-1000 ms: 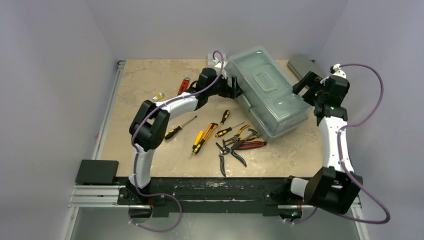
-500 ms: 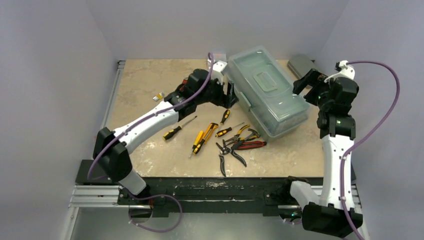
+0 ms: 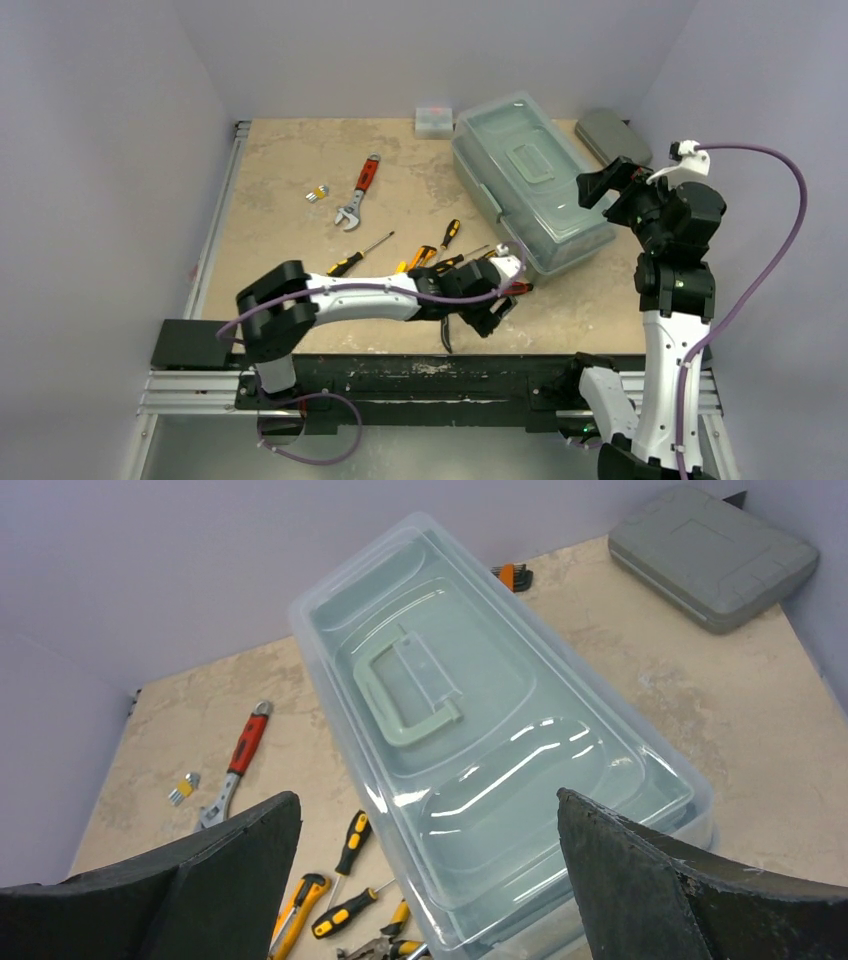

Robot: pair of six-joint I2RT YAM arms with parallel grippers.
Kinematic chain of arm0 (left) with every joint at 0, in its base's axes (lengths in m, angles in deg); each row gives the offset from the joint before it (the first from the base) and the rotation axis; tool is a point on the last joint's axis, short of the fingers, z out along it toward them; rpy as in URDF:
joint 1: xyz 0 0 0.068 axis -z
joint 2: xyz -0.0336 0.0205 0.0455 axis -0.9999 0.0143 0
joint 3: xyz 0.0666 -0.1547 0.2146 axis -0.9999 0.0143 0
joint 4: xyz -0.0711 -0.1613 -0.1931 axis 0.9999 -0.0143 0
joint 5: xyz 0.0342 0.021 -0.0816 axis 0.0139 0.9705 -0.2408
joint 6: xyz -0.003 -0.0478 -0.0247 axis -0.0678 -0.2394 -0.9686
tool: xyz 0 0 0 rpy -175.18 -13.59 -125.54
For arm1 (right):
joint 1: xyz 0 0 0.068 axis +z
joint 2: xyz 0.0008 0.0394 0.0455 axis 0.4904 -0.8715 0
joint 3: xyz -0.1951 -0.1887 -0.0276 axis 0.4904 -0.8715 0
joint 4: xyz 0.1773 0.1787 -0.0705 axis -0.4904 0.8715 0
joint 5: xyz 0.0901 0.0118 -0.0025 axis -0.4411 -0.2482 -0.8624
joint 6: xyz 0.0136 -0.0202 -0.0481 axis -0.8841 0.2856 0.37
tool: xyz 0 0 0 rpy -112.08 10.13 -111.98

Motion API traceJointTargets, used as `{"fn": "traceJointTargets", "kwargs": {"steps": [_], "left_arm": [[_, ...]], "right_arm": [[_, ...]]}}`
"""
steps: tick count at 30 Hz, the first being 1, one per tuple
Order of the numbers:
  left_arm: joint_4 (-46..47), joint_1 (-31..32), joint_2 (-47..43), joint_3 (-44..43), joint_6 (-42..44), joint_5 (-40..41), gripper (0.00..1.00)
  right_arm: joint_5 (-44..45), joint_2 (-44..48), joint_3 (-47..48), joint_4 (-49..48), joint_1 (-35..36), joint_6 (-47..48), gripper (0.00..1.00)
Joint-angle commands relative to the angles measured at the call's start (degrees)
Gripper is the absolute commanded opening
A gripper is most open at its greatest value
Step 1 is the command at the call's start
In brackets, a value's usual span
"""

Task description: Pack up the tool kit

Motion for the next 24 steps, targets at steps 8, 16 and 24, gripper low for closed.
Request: {"fn": "traceJointTargets", "kwargs": {"steps": [8,16,24], "left_arm": [[-2.8,4.5,16.6,-12.3,7.1,4.7,0.74],[3.4,-6.0,19.8,-10.3,-5.4,-4.0,0.75],[8.0,-21.7,13.3,-1.1,-14.1,-3.9,0.81]], "right_arm": [[-2.8,1.0,-0.9,-2.8,0.3,-0.9,0.99],[-1.8,0.4,-2.0,-3.5,0.3,-1.7,0.99],[-1.1,-0.8,-4.8,-4.9,0.3,-3.4,0.99]]}}
